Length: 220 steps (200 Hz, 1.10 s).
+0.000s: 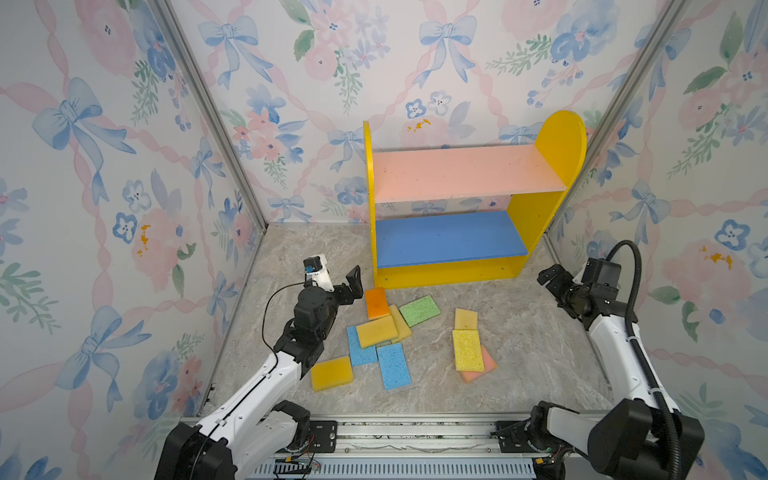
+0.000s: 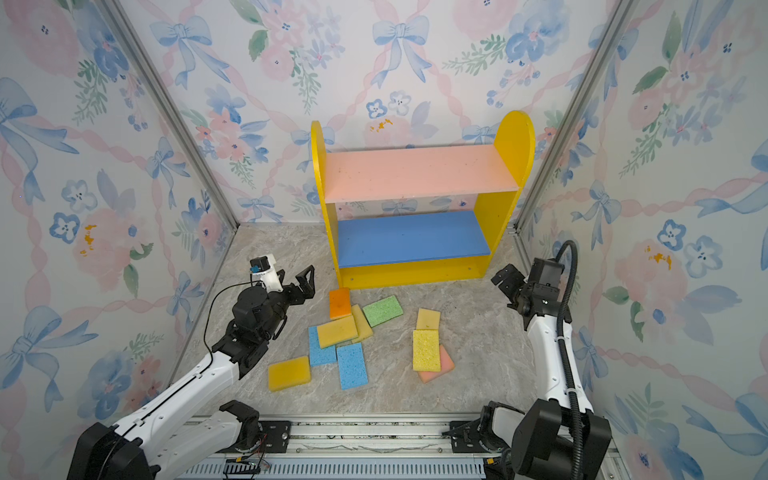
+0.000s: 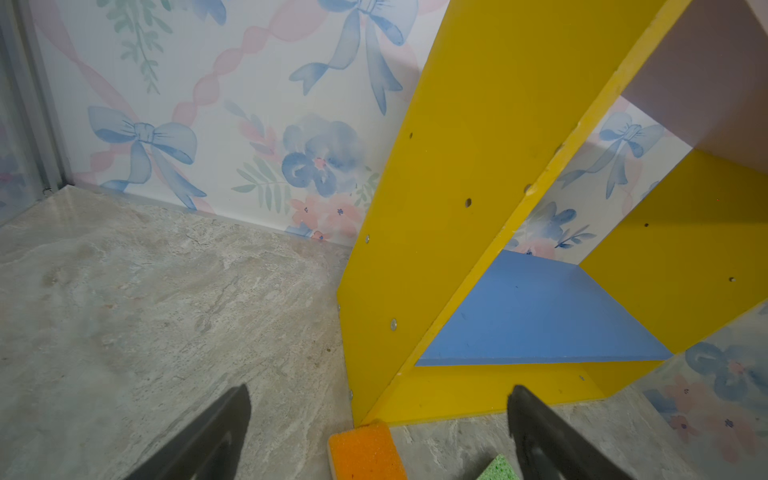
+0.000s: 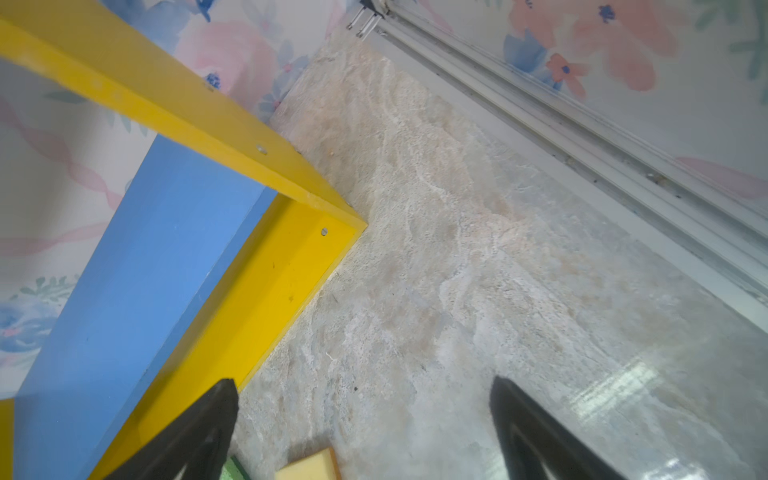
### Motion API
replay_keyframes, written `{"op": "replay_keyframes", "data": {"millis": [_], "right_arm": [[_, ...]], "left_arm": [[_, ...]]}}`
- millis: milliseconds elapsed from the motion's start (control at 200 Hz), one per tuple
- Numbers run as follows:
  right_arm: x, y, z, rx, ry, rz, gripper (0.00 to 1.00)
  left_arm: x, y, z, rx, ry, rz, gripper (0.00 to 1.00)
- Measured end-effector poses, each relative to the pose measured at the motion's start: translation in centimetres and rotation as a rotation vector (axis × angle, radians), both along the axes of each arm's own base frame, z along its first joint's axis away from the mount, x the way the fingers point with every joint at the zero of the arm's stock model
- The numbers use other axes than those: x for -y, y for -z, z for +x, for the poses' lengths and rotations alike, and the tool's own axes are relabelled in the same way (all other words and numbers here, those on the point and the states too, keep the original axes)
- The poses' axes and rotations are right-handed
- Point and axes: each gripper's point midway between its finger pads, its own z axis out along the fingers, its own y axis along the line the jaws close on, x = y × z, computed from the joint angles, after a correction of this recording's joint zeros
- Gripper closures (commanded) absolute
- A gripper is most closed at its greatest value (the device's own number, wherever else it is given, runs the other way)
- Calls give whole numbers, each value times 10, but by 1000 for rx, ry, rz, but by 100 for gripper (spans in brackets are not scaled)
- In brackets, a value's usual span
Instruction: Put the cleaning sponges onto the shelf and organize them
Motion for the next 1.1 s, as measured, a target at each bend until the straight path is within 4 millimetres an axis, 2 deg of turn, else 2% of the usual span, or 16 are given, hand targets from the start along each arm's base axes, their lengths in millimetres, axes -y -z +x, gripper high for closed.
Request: {"op": "replay_keyframes", "data": {"millis": [140,345,515,635,770,930,1100], "right_arm": [[9,1,10,0,70,121,3],[27,-4,38,19,166,229,3],[44,-16,82,70,201,263,3],[49,-14,111,89,199,267,3],[47,-10,150,96,170,251,3],[50,6,165,79,182,241,3],[52,8,205,123,141,238,2]], "left_arm": [[10,-7,21,-27,16,-58,2],[-1,-18,61,-50,-25,-152,2],[-20,-1,86,-109,-81,-219,2],[-30,15,104,-154,-112,-243,2],[-25,22,120,-178,-105,-266,2],[-19,26,137,-195,-95,-289,2],[-15,40,156,-225,-105,-311,2]]}}
